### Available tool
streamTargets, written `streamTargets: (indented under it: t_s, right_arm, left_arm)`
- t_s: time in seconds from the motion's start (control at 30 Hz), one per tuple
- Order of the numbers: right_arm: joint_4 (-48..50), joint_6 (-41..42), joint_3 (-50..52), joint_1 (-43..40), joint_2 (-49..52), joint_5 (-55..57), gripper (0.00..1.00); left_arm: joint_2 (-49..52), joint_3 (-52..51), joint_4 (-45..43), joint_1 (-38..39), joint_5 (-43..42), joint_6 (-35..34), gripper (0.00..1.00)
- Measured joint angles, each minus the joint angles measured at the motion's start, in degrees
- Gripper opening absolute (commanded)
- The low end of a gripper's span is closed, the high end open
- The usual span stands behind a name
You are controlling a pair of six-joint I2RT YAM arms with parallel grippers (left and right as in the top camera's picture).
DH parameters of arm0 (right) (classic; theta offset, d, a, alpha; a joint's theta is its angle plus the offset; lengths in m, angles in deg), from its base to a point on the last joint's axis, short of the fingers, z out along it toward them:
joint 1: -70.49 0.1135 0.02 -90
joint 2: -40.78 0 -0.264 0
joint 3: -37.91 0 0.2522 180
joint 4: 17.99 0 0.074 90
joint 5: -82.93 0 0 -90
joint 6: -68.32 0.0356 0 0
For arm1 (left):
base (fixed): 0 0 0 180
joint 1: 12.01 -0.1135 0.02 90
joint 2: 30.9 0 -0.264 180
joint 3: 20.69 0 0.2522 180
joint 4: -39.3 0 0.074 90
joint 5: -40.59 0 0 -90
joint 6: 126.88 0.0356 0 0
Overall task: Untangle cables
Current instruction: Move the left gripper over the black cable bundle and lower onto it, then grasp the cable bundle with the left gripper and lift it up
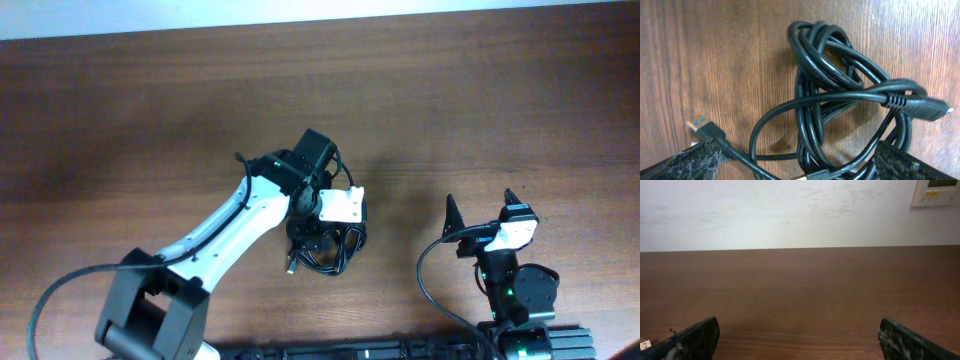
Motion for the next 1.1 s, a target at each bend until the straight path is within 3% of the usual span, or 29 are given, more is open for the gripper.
streamTargets:
  t_s: [0.17,0.3,0.33,0.37,0.47,0.5,0.8,1.1]
  right_arm:
    - [0.0,0.0,0.0,0.0,0.0,0.0,0.99]
    - [0.0,0.0,0.0,0.0,0.0,0.0,0.99]
    - [0.0,0.0,0.0,0.0,0.0,0.0,0.99]
    - [0.0,0.0,0.0,0.0,0.0,0.0,0.99]
    - [0.0,0.0,0.0,0.0,0.0,0.0,0.99]
    - [0.0,0.0,0.0,0.0,0.0,0.0,0.99]
    - [0.0,0.0,0.0,0.0,0.0,0.0,0.99]
    - [0.0,0.0,0.0,0.0,0.0,0.0,0.99]
  left_arm:
    - [4.2,0.0,-0.1,0.0,0.0,7.0,0.99]
    - [6.8,0.0,-1.5,0.0,0.0,8.3,1.0]
    - [7.5,0.0,-2.0,0.0,-0.1,8.5,0.93]
    - [7.7,0.0,-2.5,0.0,-0.4,8.6,0.84]
    - [7.8,0.0,-4.3,0.0,-2.6,9.2,0.14]
    - [7.8,0.0,-4.5,0.0,-2.9,9.2,0.0]
    - [7.8,0.0,-6.8,0.0,-3.7,8.9,0.0]
    - [5.8,10.4,-7.3,0.0,-3.7,-6.8,0.0]
